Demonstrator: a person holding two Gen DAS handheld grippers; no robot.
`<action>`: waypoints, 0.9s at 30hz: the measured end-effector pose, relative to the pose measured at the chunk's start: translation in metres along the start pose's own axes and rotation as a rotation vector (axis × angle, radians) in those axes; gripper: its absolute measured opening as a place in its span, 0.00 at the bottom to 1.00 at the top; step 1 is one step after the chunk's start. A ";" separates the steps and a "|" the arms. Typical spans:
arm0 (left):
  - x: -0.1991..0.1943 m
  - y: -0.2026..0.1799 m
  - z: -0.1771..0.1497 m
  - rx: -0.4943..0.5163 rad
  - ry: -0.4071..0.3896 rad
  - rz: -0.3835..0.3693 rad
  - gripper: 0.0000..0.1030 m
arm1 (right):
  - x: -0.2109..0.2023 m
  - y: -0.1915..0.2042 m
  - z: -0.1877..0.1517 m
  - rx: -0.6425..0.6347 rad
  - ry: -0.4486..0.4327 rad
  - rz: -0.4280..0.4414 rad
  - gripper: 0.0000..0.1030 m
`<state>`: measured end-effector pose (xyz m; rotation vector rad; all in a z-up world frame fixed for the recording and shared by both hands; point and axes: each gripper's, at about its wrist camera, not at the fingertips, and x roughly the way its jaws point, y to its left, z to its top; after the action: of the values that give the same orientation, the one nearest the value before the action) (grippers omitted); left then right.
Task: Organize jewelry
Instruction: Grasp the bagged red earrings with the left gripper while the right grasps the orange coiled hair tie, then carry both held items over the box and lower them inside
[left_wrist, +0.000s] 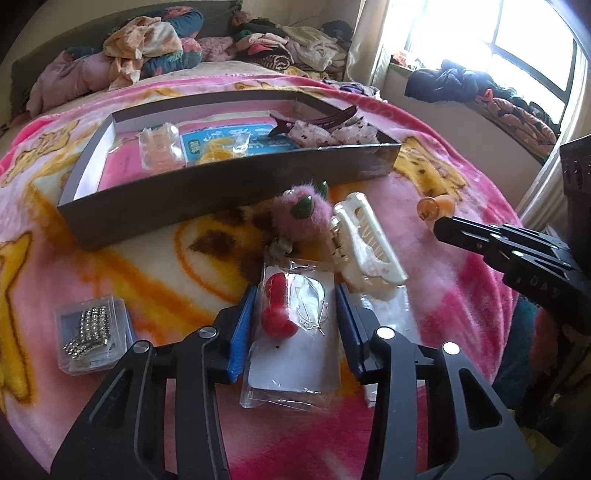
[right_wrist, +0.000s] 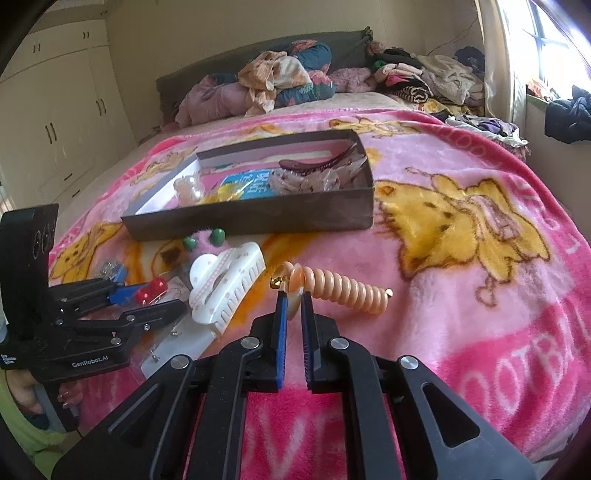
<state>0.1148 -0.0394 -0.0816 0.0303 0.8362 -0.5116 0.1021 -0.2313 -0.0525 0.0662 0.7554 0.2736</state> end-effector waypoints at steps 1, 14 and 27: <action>-0.001 -0.001 0.001 0.001 -0.004 -0.002 0.32 | -0.001 -0.001 0.000 0.002 -0.003 0.000 0.07; -0.022 -0.001 0.023 -0.009 -0.084 -0.012 0.31 | -0.015 -0.001 0.009 0.008 -0.051 0.009 0.07; -0.026 0.008 0.046 -0.032 -0.136 -0.018 0.31 | -0.024 0.004 0.029 -0.012 -0.093 0.004 0.07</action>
<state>0.1364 -0.0318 -0.0329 -0.0412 0.7118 -0.5114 0.1043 -0.2325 -0.0146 0.0683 0.6610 0.2768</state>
